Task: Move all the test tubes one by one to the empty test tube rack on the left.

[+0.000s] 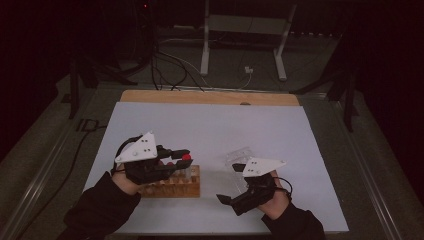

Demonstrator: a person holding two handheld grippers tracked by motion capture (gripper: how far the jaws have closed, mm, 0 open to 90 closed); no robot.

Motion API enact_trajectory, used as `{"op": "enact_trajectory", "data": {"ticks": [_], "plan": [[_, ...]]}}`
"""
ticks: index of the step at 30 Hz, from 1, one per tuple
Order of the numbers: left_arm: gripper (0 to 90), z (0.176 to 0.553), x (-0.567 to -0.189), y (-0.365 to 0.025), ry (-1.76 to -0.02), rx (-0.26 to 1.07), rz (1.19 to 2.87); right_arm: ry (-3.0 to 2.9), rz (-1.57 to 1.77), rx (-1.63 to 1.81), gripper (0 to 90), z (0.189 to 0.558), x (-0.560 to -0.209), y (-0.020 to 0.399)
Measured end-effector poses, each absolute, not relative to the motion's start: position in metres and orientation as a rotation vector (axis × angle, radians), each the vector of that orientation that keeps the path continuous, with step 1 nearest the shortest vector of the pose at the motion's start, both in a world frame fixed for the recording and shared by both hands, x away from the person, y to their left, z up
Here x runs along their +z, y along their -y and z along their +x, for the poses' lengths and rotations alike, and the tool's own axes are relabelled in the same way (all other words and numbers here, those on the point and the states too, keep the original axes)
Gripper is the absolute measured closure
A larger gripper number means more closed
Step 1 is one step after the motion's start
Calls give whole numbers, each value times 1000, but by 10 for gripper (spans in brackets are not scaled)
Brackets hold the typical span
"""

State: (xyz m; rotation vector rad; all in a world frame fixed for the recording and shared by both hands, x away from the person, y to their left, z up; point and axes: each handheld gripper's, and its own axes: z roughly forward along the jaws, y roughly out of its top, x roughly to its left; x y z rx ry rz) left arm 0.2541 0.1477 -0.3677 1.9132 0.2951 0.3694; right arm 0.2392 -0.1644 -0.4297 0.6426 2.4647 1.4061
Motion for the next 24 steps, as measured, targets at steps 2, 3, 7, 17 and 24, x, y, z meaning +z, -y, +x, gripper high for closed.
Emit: {"op": "enact_trajectory", "data": {"ticks": [2, 3, 7, 17, 24], "plan": [[720, 253, -366, -153, -307, 384, 1909, -2467, 637, 1414, 0, 239, -429, 164], [720, 252, -365, -156, -313, 385, 1906, -2465, 638, 1413, 0, 239, -429, 164], [721, 251, -362, -166, -333, 406, 1904, -2462, 638, 1419, 0, 239, -429, 165], [720, 247, -360, -191, -394, 448, 1898, -2457, 635, 1429, 0, 238, -427, 166], [720, 244, -361, -209, -444, 480, 1888, -2449, 638, 1441, 0, 238, -426, 167]]}}
